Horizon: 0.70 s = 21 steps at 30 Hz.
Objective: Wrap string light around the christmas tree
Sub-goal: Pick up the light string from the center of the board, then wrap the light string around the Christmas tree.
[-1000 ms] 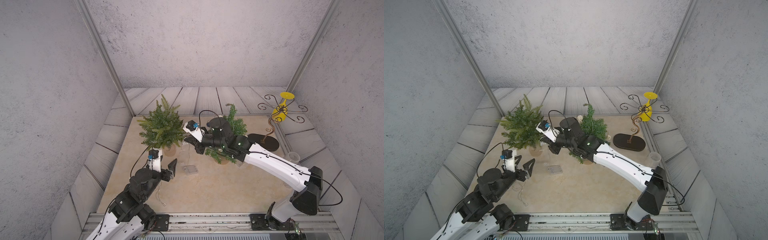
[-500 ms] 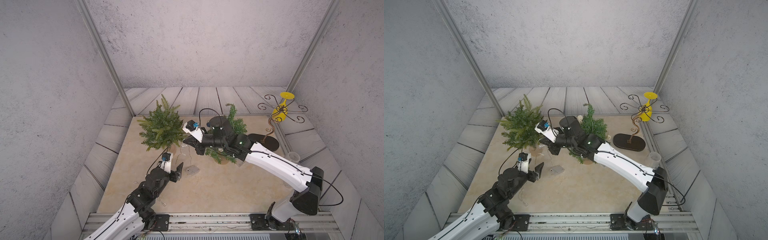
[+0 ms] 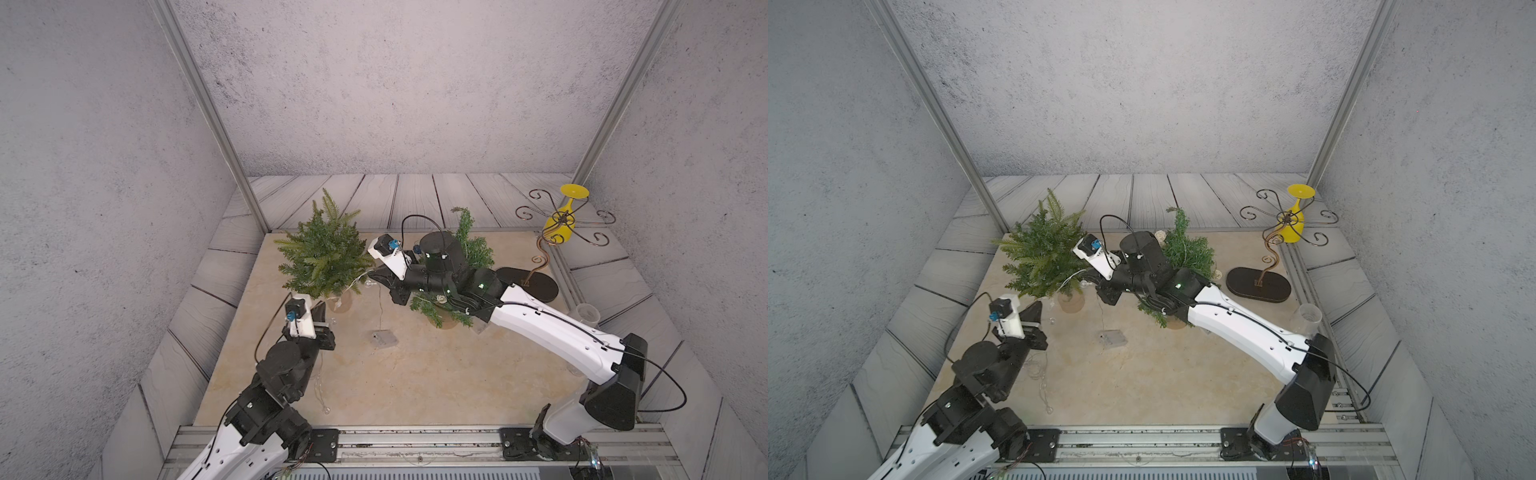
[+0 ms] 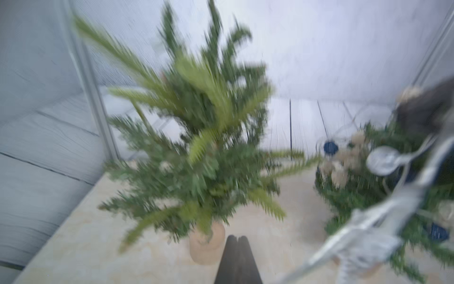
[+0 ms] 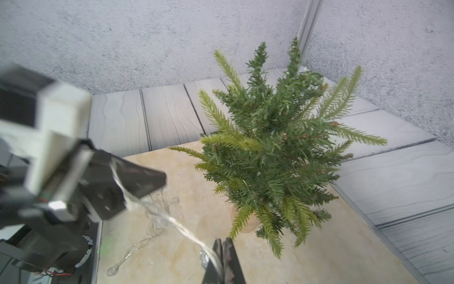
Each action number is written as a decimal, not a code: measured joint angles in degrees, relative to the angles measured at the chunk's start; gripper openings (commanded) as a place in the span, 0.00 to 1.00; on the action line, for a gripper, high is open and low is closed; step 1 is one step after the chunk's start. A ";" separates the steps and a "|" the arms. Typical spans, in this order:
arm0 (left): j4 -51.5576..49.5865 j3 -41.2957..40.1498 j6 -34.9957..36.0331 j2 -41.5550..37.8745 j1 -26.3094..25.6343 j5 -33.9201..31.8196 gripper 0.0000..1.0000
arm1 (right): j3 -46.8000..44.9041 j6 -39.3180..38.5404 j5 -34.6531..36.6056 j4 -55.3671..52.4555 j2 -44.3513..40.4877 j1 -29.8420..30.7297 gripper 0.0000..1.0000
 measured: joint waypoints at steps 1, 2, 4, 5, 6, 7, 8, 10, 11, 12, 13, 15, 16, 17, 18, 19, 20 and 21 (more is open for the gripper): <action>-0.96 3.04 0.52 0.48 0.07 -1.40 0.00 | -0.52 0.35 0.68 1.03 0.00 -0.04 0.00; -1.55 5.66 1.07 1.49 0.15 -2.51 0.00 | -0.98 0.81 1.18 2.08 0.00 -0.04 0.00; -3.17 12.20 2.56 5.57 0.48 -4.46 0.00 | -1.92 1.75 1.99 4.68 0.00 -0.04 0.00; -3.72 15.04 3.50 7.82 0.68 -4.92 0.00 | -2.19 2.23 2.21 5.73 0.02 -0.09 0.00; -4.50 18.80 4.74 10.99 0.90 -5.51 0.00 | -2.25 2.67 2.43 6.84 0.07 -0.11 0.00; -5.07 22.27 6.03 14.05 1.03 -6.45 0.00 | -2.21 2.99 2.62 8.00 0.15 -0.11 0.00; -5.18 24.96 7.37 16.46 1.11 -7.10 0.00 | -2.10 3.19 2.89 8.55 0.24 -0.11 0.00; -5.14 28.70 9.92 19.96 1.62 -8.26 0.00 | -1.31 3.52 4.00 9.75 0.79 -0.20 0.00; -5.25 29.75 10.97 20.98 1.99 -8.61 0.00 | -0.83 3.58 4.74 10.34 1.22 -0.26 0.00; -5.55 30.64 12.02 21.81 2.51 -8.83 0.00 | -0.33 3.63 5.40 10.88 1.75 -0.39 0.00; -5.99 31.41 12.83 22.49 3.06 -8.83 0.00 | 0.20 3.67 5.86 11.15 2.32 -0.57 0.00; -7.69 34.14 14.32 24.15 4.44 -8.74 0.00 | 1.57 3.69 6.62 11.56 4.00 -1.05 0.00; -8.46 35.82 14.93 25.27 5.03 -8.59 0.00 | 2.45 3.69 6.82 11.58 4.92 -1.31 0.00; -9.25 38.01 15.47 26.67 5.64 -8.24 0.00 | 3.54 3.65 6.80 11.54 6.08 -1.60 0.00; -9.81 39.76 16.15 27.87 6.05 -7.93 0.00 | 4.81 3.58 6.71 11.58 7.32 -1.79 0.00; -10.01 41.13 16.74 29.07 6.40 -7.72 0.00 | 5.95 3.50 6.71 11.43 8.37 -1.90 0.00; -10.08 42.40 17.38 30.42 6.91 -7.58 0.00 | 7.19 3.43 6.80 11.23 9.49 -2.05 0.00; -10.14 43.36 17.73 31.65 7.45 -7.50 0.00 | 8.85 3.41 6.84 10.75 10.80 -2.29 0.00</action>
